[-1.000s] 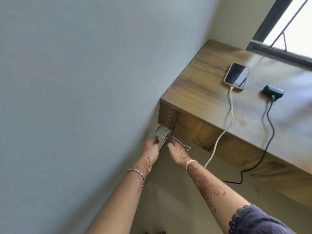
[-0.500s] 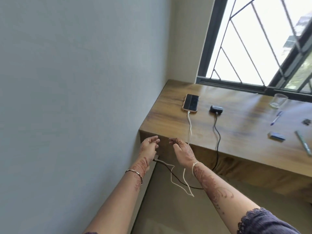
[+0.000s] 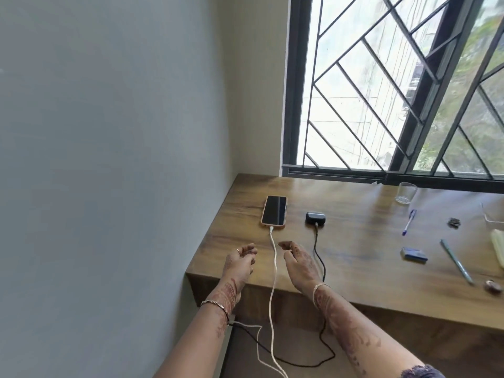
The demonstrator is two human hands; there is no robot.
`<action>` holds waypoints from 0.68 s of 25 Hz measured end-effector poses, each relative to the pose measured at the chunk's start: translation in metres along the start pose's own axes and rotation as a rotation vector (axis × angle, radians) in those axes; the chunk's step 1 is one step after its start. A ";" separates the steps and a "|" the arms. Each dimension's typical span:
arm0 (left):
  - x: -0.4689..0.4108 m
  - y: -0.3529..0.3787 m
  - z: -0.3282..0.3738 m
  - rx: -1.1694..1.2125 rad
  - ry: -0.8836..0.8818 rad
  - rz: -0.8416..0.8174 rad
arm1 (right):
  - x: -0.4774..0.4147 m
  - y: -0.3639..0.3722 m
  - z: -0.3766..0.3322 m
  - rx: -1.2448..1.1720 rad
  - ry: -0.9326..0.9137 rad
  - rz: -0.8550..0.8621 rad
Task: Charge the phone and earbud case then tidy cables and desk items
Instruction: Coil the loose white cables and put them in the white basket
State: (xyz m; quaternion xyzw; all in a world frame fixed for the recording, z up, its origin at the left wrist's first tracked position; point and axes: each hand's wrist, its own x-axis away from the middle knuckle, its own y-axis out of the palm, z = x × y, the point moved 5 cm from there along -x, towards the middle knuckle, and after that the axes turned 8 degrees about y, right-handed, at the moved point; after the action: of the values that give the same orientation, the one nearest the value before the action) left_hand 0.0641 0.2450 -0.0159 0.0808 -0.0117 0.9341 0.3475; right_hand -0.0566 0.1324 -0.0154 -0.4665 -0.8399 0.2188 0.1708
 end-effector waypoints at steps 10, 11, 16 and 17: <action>-0.116 0.038 -0.006 -0.072 -0.010 0.113 | -0.117 -0.004 0.012 0.033 -0.006 -0.090; -0.126 0.044 -0.005 -0.073 -0.004 0.121 | -0.127 -0.005 0.013 0.046 -0.014 -0.097; -0.164 0.062 -0.009 -0.083 -0.006 0.152 | -0.164 -0.008 0.020 0.084 0.009 -0.071; -0.169 0.064 -0.012 -0.090 -0.017 0.155 | -0.167 -0.007 0.021 0.090 0.016 -0.068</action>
State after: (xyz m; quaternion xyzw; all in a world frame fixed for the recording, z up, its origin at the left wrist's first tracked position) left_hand 0.1461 0.0880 -0.0527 0.0720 -0.0631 0.9559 0.2775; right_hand 0.0126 -0.0188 -0.0433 -0.4313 -0.8431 0.2466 0.2055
